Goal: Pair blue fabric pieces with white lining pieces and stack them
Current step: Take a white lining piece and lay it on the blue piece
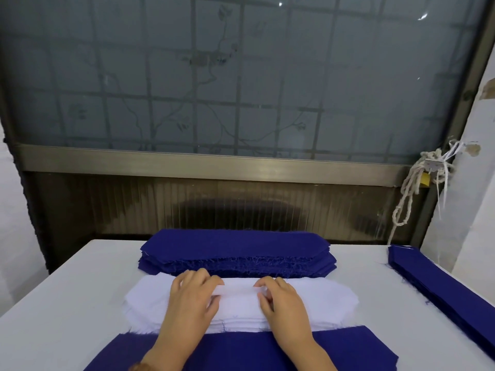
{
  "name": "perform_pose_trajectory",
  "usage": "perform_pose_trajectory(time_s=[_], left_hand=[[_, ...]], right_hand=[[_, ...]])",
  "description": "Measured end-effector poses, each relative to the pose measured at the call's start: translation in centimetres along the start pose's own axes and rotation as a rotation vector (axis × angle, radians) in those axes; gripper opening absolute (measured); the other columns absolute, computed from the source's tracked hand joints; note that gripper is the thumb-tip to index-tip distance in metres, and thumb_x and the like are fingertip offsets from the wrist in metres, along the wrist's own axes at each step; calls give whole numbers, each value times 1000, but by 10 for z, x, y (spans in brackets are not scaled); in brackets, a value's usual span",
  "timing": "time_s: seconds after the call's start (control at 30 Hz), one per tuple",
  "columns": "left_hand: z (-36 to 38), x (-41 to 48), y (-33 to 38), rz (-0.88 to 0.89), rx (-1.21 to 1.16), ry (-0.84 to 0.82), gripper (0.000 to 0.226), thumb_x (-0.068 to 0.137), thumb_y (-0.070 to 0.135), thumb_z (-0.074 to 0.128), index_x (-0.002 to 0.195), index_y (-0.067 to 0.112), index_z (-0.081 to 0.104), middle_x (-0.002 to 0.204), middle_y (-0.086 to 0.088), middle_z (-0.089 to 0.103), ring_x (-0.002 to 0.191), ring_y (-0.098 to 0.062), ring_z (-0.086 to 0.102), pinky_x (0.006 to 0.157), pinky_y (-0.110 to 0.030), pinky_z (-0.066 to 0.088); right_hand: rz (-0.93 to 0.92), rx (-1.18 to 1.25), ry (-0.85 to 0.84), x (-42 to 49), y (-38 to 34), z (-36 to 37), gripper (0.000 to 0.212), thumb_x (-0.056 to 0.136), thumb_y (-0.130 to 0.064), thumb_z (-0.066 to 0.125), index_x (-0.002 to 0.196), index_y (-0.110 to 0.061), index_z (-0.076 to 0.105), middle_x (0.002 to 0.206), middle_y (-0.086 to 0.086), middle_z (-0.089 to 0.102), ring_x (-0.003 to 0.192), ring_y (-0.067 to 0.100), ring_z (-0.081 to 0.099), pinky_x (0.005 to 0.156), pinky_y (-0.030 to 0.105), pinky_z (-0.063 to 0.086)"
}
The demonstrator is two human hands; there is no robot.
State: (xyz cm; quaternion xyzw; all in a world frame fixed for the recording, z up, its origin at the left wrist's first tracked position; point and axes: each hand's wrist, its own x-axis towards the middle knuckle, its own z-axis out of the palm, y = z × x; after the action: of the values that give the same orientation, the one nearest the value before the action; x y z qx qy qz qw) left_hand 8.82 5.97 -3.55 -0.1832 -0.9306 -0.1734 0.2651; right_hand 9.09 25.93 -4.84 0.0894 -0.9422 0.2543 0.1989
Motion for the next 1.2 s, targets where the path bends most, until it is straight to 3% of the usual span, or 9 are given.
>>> perform_pose_trajectory(time_s=[0.2,0.37,0.5,0.63,0.7,0.8,0.9,1.03,1.2], left_hand=[[-4,0,-8,35,51,236,19,83,50,48,78,36,61,79,21,53,81,-3,50,94,-31,29],[-11,1,-8,22,31,249,22,77,54,56,65,36,61,71,22,55,81,-1,47,96,-32,28],[-11,-2,-10,39,46,262,42,82,60,41,62,37,68,70,22,56,83,-1,43,98,-30,26],[-12,-2,-7,50,31,260,69,95,63,14,75,39,76,73,17,53,77,-6,50,90,-31,29],[-13,-2,-7,52,70,233,61,97,59,19,89,36,76,74,15,52,74,-9,55,91,-31,30],[-12,-1,-10,75,66,245,5,87,37,68,88,33,66,76,19,56,76,-6,59,97,-31,28],[-11,0,-12,45,41,187,28,70,27,86,76,30,59,74,20,57,74,-5,61,100,-32,27],[-10,-1,-15,-23,81,88,20,71,36,84,70,32,65,89,18,64,91,-8,62,101,-40,32],[-4,-3,-21,-146,105,30,20,75,44,78,86,29,71,109,9,64,107,-19,59,104,-52,33]], right_hand=[[48,80,14,-2,-1,-4,17,96,-30,55,112,-33,53,78,-20,39,74,-2,42,68,7,33],[175,253,126,0,1,-7,19,83,-16,73,82,-28,59,72,-8,47,65,7,47,63,12,40],[225,302,154,1,1,-7,33,80,-14,77,66,-35,56,74,-4,50,66,9,50,65,11,41],[203,324,141,0,2,-5,15,86,-14,72,80,-28,71,83,-4,52,71,4,54,73,11,43],[184,290,142,0,3,-3,10,89,-15,68,94,-20,75,88,-3,52,74,4,55,79,15,46],[139,222,137,-2,3,-3,20,93,-18,63,110,-19,73,88,-2,49,74,5,51,77,13,43],[95,169,129,-3,2,-5,28,97,-18,56,122,-24,67,85,-4,44,71,4,46,72,7,38],[40,145,124,-4,-2,-8,37,97,-18,54,131,-34,57,85,-3,41,73,9,48,75,12,45],[-48,192,129,-5,0,-11,37,92,-17,63,120,-42,65,83,-6,39,73,10,48,72,20,49]])
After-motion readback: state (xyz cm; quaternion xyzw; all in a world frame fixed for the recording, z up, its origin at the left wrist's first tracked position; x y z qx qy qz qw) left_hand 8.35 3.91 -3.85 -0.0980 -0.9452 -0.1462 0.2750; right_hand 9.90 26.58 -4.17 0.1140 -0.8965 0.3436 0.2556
